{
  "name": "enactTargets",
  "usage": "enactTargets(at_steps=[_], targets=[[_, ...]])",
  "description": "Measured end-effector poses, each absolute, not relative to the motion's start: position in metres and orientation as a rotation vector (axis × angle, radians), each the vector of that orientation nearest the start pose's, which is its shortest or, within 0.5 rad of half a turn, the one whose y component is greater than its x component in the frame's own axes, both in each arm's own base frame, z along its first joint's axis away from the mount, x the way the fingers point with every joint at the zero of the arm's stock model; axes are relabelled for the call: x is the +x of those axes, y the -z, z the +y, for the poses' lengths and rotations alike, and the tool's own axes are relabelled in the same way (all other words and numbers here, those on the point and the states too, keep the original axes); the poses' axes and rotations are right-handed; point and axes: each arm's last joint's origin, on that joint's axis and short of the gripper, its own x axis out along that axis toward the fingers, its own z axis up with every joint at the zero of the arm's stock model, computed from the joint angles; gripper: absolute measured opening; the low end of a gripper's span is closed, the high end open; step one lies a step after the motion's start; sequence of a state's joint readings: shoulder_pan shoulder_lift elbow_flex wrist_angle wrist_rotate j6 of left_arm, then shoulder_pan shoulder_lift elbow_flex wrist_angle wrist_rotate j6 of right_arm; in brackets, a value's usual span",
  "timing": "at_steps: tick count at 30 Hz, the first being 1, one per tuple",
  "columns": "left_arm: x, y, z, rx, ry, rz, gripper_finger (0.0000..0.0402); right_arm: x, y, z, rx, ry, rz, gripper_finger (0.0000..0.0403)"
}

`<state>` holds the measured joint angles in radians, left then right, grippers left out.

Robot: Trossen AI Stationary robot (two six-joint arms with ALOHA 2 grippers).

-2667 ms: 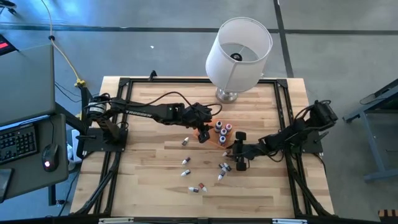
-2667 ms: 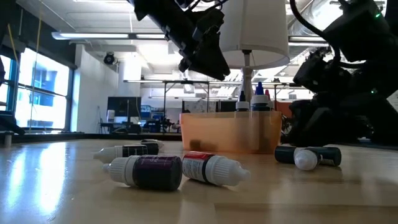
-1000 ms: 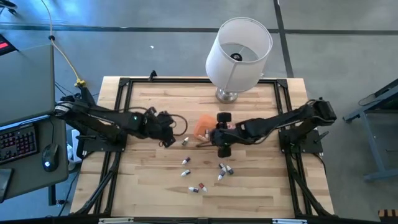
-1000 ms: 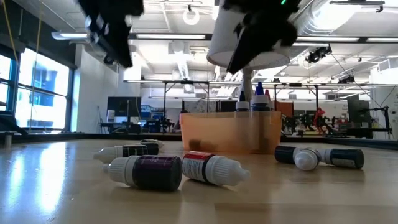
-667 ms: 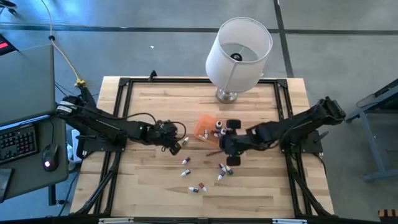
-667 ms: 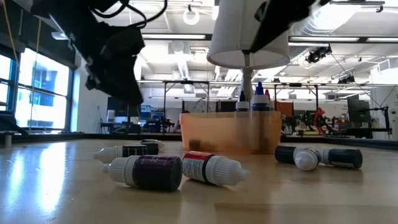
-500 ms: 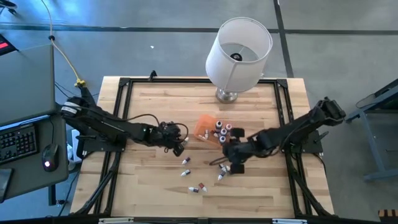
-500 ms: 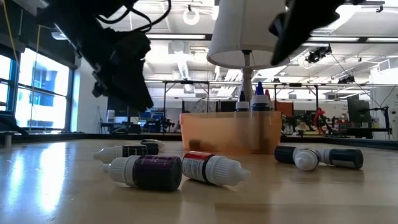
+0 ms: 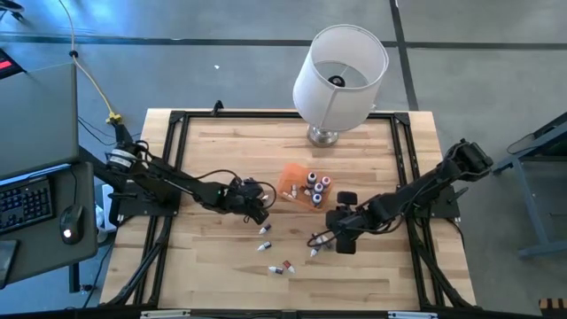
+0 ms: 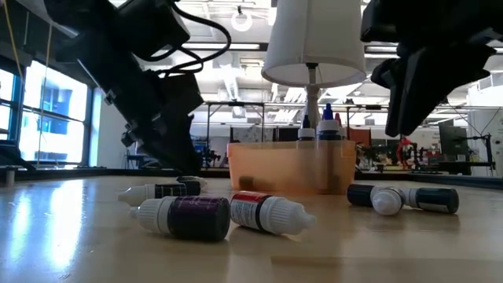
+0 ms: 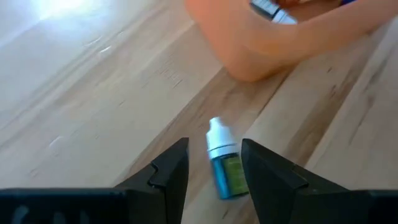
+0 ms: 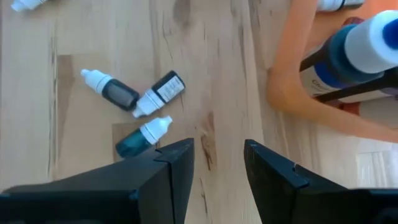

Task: Pick & Place food coloring
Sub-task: Put the small green food coloring bottle into the orange bin

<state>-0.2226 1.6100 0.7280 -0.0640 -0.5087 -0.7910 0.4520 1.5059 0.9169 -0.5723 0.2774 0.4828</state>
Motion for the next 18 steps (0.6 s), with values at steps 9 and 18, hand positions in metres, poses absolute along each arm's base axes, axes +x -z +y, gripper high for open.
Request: enactTargets(at_steps=[9, 18], targets=[[0.283, -0.141, -0.05, -0.396, -0.585, 0.717, 0.0145, 0.256, -0.194, 0.113, 0.022, 0.108, 1.07, 0.0133], [0.286, -0.129, -0.051, -0.401, -0.58, 0.75, 0.0145, 0.256, -0.194, 0.113, 0.034, 0.088, 1.078, 0.0133]])
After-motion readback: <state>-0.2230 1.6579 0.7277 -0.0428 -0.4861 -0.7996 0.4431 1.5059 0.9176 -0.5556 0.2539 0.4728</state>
